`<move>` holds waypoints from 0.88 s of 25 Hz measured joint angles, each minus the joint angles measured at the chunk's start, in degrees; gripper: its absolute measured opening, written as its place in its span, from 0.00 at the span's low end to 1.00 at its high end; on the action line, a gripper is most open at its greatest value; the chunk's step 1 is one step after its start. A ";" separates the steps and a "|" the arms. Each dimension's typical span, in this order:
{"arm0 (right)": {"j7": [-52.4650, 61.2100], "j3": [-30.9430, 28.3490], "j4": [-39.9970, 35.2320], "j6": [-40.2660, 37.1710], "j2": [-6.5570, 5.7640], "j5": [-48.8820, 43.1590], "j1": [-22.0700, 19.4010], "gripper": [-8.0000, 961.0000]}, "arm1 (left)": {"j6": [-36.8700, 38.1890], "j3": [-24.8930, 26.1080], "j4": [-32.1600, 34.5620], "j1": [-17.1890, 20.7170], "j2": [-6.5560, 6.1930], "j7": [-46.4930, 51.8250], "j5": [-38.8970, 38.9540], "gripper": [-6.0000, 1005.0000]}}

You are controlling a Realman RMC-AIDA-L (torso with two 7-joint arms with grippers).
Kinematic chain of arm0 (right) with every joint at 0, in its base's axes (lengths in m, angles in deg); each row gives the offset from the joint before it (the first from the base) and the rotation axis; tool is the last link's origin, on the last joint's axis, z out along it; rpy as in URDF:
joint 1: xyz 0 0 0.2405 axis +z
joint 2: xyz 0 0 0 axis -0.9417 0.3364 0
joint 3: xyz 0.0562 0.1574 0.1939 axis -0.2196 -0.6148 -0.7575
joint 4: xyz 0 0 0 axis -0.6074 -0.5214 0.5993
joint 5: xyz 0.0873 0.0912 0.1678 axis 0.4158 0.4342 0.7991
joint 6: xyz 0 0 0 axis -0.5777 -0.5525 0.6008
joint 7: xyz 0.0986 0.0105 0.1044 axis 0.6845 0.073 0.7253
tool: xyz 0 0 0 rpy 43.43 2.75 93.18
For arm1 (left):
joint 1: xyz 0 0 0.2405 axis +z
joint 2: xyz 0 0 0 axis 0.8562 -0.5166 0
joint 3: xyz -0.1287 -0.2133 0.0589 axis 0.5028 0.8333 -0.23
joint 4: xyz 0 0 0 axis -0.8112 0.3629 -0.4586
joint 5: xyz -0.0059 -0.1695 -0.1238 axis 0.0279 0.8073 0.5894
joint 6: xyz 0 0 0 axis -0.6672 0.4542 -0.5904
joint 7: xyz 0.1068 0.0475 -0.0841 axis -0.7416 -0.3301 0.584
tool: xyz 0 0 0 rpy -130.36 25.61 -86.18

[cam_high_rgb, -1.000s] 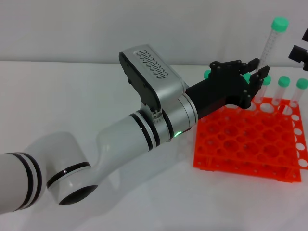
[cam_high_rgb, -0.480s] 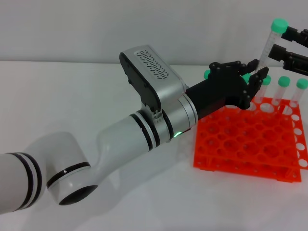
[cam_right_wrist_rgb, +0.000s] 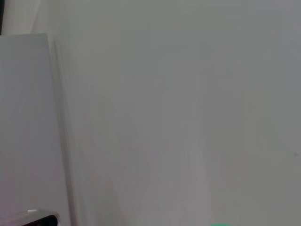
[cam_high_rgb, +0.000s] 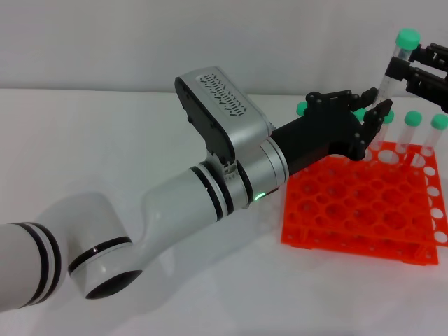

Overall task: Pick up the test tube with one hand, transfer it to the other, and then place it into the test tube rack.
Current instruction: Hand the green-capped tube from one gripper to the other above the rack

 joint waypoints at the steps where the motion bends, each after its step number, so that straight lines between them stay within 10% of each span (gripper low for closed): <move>1: -0.01 0.01 -0.06 0.00 0.09 0.00 0.00 0.69 | 0.00 0.00 0.00 0.00 0.00 0.01 0.00 0.18; 15: -2.03 -0.40 -0.97 -0.08 1.17 0.31 0.04 0.22 | -0.51 0.06 0.06 -0.02 0.00 0.00 0.07 0.18; 22: -2.14 -0.52 -1.56 -0.13 1.09 0.29 -0.39 0.22 | -0.76 0.50 0.08 1.08 0.01 -0.32 -0.02 0.18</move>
